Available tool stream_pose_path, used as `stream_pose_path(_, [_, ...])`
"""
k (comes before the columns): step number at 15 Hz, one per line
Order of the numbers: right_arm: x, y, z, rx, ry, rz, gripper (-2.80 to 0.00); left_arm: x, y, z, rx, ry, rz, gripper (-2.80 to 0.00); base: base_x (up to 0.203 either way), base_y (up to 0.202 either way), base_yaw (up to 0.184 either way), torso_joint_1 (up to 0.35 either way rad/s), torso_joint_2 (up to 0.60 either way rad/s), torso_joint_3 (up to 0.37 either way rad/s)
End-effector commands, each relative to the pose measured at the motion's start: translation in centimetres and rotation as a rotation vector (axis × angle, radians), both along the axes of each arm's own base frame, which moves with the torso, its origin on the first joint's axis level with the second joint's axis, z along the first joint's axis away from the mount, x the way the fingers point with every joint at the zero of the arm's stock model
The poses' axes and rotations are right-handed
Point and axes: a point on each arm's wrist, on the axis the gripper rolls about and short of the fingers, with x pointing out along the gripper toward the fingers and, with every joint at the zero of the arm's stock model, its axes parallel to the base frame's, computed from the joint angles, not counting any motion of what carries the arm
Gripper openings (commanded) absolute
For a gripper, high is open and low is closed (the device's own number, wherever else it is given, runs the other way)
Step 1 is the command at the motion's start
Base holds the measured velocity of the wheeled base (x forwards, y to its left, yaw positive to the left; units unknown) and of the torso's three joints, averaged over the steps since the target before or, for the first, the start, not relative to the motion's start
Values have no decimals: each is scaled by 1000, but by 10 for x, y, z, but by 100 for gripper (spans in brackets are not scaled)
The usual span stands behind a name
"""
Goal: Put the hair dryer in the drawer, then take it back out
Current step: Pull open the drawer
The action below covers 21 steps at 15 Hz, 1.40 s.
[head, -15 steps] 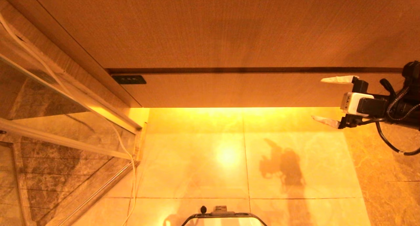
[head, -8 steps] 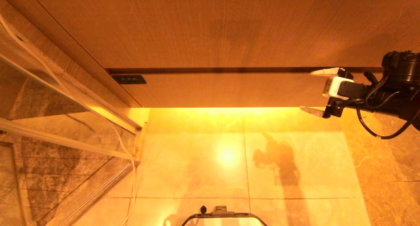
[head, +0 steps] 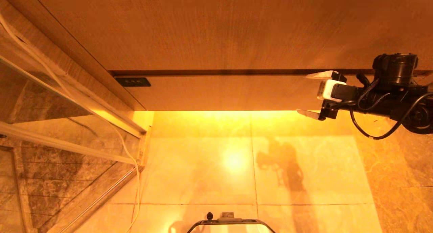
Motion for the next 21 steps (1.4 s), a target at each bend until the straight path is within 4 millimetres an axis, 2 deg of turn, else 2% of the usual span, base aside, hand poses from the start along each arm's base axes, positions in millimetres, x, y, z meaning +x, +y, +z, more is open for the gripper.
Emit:
stream_pose_path(1, [14, 3, -5, -6, -5, 10, 0, 0, 0, 0, 0, 1, 0, -280, 0, 0, 0, 0, 0, 0])
stream_pose_path(15, [49, 2, -11, 14, -47, -23, 0, 0, 0, 0, 0, 1, 0, -280, 0, 0, 0, 0, 0, 0])
stream_pose_path(19, [54, 0, -22, 10, -7, -44, 0, 0, 0, 0, 0, 1, 0, -280, 0, 0, 0, 0, 0, 0])
stream_pose_path(21, [52, -1, -30, 21, 67, -84, 0, 0, 0, 0, 0, 1, 0, -280, 0, 0, 0, 0, 0, 0])
